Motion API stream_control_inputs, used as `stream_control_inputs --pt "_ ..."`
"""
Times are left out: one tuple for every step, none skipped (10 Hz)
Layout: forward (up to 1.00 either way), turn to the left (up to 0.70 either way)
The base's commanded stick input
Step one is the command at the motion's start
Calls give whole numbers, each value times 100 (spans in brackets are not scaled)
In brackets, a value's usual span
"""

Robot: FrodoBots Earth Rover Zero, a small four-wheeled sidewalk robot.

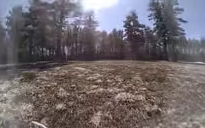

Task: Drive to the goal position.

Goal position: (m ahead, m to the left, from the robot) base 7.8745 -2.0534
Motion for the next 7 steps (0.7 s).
stream_control_inputs --pt "50 0" --pt "50 0" --pt "50 0" --pt "50 0" --pt "50 0" --pt "50 0" --pt "50 0"
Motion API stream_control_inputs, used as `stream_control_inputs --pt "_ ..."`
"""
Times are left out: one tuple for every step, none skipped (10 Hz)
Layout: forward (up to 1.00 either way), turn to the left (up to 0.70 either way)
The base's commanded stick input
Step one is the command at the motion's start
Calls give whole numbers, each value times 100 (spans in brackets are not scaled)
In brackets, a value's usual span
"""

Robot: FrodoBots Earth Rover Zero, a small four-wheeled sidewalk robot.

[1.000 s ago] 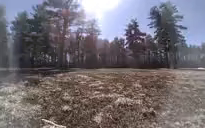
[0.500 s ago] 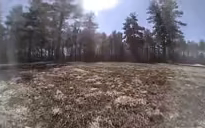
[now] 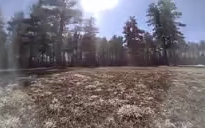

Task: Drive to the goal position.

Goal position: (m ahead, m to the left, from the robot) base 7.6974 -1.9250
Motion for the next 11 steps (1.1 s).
stream_control_inputs --pt "50 0" --pt "50 0" --pt "50 0" --pt "50 0" --pt "50 0" --pt "50 0" --pt "50 0" --pt "50 0" --pt "50 0" --pt "50 0" --pt "50 0"
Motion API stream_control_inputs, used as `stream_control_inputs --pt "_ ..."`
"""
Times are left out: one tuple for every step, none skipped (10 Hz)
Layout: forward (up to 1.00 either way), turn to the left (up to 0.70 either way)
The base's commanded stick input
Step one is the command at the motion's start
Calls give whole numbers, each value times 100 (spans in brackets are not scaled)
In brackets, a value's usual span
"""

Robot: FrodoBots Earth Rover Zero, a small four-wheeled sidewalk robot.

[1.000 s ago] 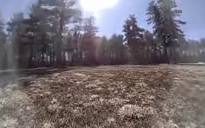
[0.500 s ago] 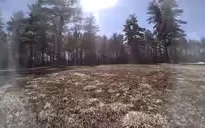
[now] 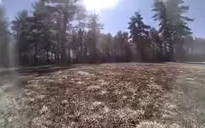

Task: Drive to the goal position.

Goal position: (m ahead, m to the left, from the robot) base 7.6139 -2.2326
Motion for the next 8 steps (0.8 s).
stream_control_inputs --pt "50 0" --pt "50 0" --pt "50 0" --pt "50 0" --pt "50 0" --pt "50 0" --pt "50 0" --pt "50 0"
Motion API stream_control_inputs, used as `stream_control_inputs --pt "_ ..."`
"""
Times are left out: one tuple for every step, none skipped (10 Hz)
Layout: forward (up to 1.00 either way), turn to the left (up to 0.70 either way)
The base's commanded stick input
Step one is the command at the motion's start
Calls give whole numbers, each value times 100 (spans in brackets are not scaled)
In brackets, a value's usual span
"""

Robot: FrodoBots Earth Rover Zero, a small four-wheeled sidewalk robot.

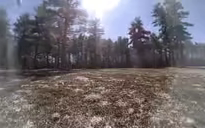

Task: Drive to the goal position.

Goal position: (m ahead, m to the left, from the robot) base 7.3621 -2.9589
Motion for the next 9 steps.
stream_control_inputs --pt "50 0" --pt "50 0" --pt "50 0" --pt "50 0" --pt "50 0" --pt "50 0" --pt "50 0" --pt "50 0" --pt "50 0"
